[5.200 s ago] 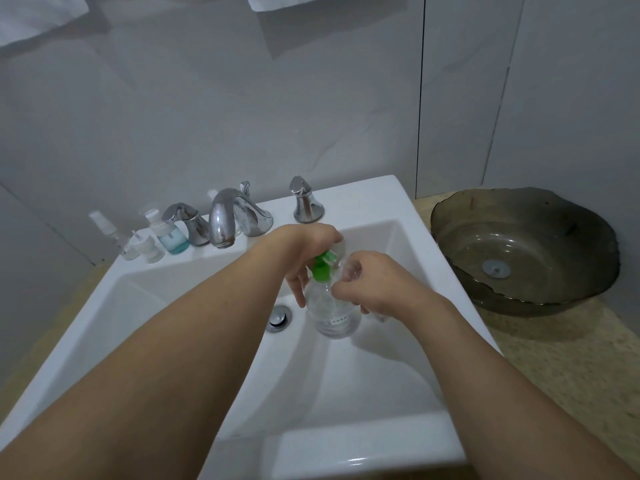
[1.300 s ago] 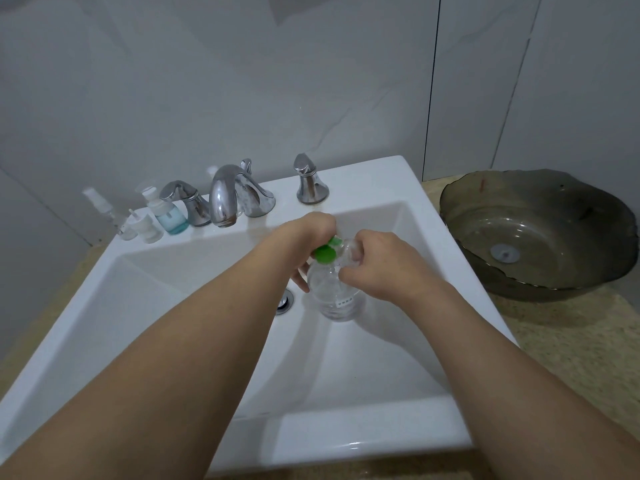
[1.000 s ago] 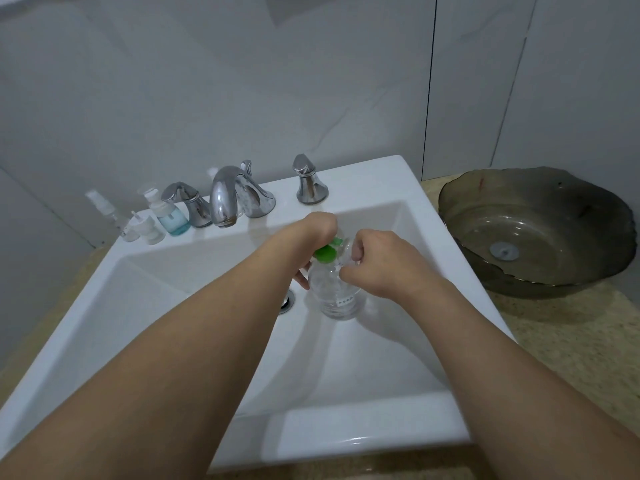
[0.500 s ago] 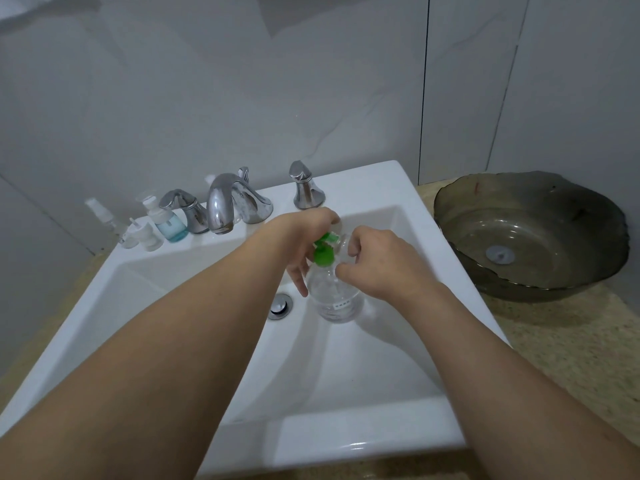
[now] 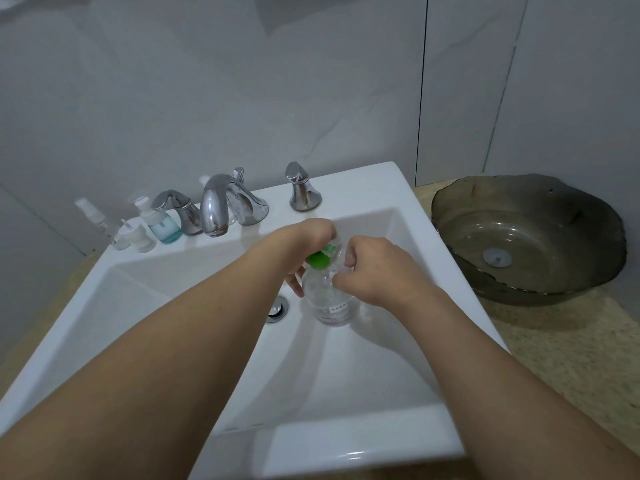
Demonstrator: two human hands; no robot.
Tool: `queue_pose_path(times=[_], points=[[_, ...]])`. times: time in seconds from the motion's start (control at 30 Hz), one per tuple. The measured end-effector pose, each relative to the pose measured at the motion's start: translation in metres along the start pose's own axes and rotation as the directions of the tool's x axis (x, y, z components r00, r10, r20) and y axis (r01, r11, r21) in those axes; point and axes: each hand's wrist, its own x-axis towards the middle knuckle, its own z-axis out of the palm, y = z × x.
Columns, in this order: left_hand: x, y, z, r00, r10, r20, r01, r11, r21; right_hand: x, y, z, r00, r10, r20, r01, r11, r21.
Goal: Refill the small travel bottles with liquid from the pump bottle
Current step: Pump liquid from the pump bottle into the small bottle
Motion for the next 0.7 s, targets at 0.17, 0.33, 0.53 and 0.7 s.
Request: queue_pose_path(times=[0.17,0.33,0.53,0.7], points=[[-0.005,0.008,-0.011,0.993,-0.056,0.104,0.066,0.992,-0.103,0.002,0.001,-0.002,0.997,-0.028,-0.071,0.027,1.000,-0.008],[-0.001,0.011,-0.019,0.984,-0.074,0.164,0.104,0.979,-0.177,0.003,0.001,0.000,0.997,-0.031,-0.067,0.032,0.999,0.008],[-0.002,0.010,-0.008,0.994,-0.057,0.090,0.066,0.993,-0.098,0.003,0.000,-0.002,0.999,-0.021,-0.050,0.022,0.999,0.024],[0.006,0.003,0.005,0.998,-0.013,-0.058,0.012,1.000,-0.026,0.001,0.001,0.000,1.000,-0.010,0.007,0.010,1.000,-0.010]])
